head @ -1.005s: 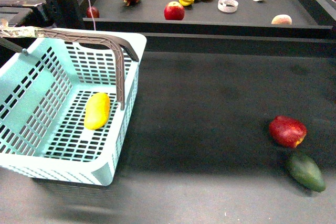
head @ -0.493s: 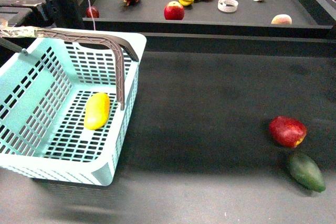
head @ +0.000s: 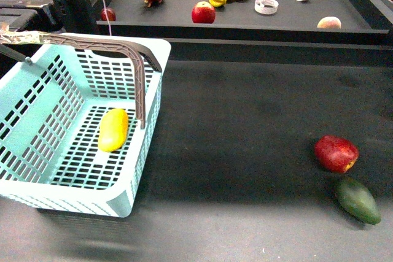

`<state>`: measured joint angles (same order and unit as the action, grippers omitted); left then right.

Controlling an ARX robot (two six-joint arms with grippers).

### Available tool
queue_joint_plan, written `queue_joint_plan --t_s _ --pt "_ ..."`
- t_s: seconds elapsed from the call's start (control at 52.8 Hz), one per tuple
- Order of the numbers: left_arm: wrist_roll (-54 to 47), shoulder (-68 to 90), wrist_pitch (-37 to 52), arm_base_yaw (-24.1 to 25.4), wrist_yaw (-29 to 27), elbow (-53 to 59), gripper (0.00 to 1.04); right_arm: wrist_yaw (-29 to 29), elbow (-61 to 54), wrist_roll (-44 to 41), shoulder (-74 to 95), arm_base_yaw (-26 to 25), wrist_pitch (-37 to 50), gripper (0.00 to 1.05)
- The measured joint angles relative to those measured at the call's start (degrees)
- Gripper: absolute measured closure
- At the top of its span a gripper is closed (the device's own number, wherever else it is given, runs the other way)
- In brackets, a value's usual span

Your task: Pick mango with right arm and hold basket with left

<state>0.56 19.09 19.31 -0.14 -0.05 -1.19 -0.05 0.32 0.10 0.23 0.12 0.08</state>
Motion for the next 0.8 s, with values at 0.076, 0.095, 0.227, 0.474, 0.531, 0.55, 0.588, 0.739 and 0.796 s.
queue_joint_plan --t_s 0.076,0.095,0.227,0.474,0.531,0.55,0.588,0.739,0.796 --pt "-0.07 -1.55 -1.53 0.00 0.00 0.00 1.03 0.00 0.00 0.00 0.00 0.00 0.00 0.08" --pt "-0.07 -1.99 -1.95 0.00 0.00 0.00 1.03 0.00 0.00 0.00 0.00 0.00 0.00 0.08" --pt "-0.09 -4.70 -4.66 0.00 0.00 0.00 1.03 0.00 0.00 0.00 0.00 0.00 0.00 0.08" --pt "-0.11 -11.58 -12.17 0.00 -0.04 -0.02 1.03 0.00 0.00 0.00 0.00 0.00 0.00 0.08" --pt "-0.13 -16.17 -18.03 0.00 0.07 -0.02 1.03 0.00 0.00 0.00 0.00 0.00 0.00 0.08" --pt "-0.13 -17.31 -18.62 0.00 0.07 -0.02 1.03 0.00 0.00 0.00 0.00 0.00 0.00 0.08" --pt "-0.13 -18.56 -18.95 0.00 0.07 -0.02 1.03 0.00 0.00 0.00 0.00 0.00 0.00 0.08" --pt "-0.13 -18.80 -19.17 0.00 0.07 -0.02 1.03 -0.02 0.00 0.00 0.00 0.00 0.00 0.08" --pt "-0.13 -18.82 -19.17 0.00 0.07 -0.02 1.03 0.00 0.00 0.00 0.00 0.00 0.00 0.08"
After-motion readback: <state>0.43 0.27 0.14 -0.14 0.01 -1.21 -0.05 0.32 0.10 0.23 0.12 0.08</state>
